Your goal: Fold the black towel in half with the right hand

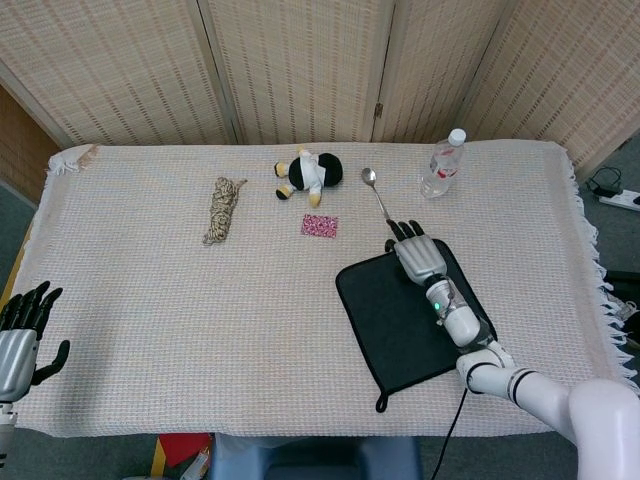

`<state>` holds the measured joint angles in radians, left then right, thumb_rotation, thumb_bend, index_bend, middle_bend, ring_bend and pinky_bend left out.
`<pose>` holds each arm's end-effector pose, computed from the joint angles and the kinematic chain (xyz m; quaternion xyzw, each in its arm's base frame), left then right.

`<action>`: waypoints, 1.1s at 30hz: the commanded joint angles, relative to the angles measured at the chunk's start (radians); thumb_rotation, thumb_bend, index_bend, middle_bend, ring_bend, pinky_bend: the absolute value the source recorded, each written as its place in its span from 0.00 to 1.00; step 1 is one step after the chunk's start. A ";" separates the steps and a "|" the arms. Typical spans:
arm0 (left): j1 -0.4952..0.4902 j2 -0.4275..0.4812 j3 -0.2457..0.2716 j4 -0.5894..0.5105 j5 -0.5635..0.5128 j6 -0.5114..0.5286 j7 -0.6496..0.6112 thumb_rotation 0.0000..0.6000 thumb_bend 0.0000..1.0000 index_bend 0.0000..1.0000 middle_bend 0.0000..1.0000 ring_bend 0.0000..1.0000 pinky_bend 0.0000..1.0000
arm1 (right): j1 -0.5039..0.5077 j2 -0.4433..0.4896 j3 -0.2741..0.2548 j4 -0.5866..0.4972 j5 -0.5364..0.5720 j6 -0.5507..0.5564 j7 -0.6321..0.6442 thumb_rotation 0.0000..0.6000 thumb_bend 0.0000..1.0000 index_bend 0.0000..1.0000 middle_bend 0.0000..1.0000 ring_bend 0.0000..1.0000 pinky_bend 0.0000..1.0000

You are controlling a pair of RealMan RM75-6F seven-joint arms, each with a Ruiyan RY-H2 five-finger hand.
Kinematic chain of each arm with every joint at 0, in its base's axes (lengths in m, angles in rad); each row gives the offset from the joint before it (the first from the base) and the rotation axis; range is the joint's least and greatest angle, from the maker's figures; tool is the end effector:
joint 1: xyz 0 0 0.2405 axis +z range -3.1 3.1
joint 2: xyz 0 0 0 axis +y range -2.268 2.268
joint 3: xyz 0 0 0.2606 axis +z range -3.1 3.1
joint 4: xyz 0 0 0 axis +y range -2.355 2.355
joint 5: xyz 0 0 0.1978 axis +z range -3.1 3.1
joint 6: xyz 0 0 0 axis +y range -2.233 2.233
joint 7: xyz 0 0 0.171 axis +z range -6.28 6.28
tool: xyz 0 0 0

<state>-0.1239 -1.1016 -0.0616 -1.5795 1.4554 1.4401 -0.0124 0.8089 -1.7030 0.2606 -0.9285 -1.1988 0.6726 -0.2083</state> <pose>-0.3178 0.2226 0.1795 -0.5984 -0.3844 -0.3745 0.5949 -0.2019 -0.4410 -0.0308 0.7577 -0.3600 0.2768 0.4687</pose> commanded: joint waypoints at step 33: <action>-0.002 0.006 -0.008 0.023 -0.011 -0.003 -0.034 1.00 0.52 0.00 0.03 0.00 0.00 | 0.096 -0.157 -0.030 0.281 -0.035 -0.032 0.167 1.00 0.49 0.60 0.16 0.04 0.00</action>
<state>-0.1259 -1.0956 -0.0695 -1.5565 1.4441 1.4372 -0.0459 0.9069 -1.8613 0.2309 -0.6434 -1.2314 0.6351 -0.0452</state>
